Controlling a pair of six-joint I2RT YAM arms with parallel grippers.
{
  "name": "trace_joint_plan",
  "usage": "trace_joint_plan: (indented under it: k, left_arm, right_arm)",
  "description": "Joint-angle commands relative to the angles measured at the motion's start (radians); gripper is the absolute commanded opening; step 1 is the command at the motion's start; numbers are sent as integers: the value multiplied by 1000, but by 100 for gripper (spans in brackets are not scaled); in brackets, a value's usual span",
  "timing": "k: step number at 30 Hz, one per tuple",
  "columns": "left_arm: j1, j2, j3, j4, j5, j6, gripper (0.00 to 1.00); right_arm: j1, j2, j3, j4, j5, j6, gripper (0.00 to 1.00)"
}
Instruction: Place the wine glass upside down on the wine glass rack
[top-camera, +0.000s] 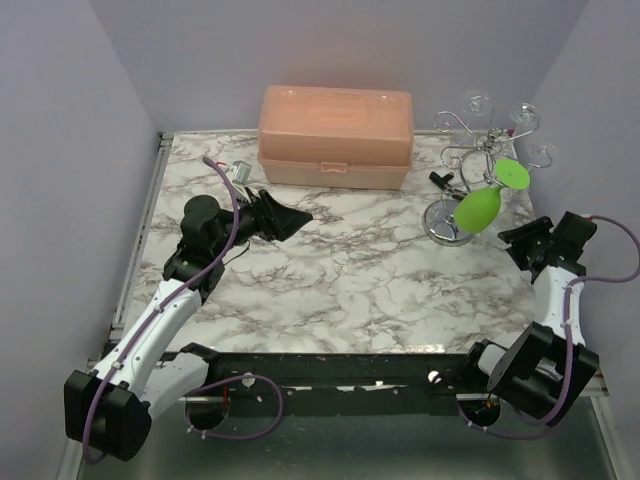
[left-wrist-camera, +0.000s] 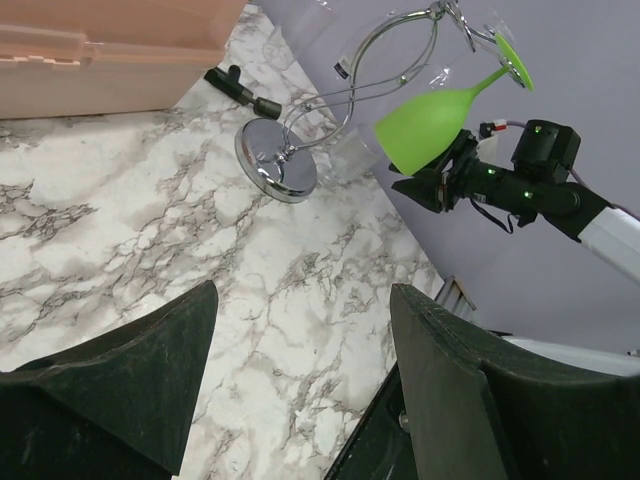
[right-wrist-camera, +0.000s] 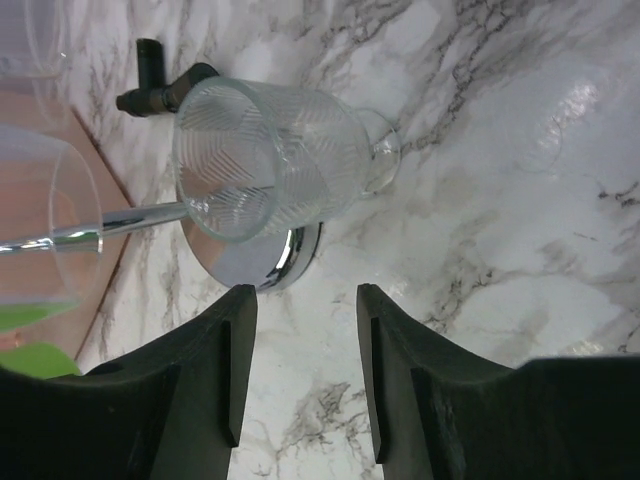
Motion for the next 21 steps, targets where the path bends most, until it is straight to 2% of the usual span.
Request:
trace_joint_plan:
  k: [1,8,13,21]
  left_arm:
    - [6,12,32,26,25,-10,72]
    - [6,16,23,48,12,-25,72]
    - [6,23,13,61,8,-41,72]
    - [6,29,12,62,5,-58,72]
  right_arm:
    - [-7,16,-4,173,-50,47,50]
    - [-7,46,17,175,-10,87,50]
    - [-8,89,18,199,35,80,41]
    - [-8,135,38,225,40,75,40]
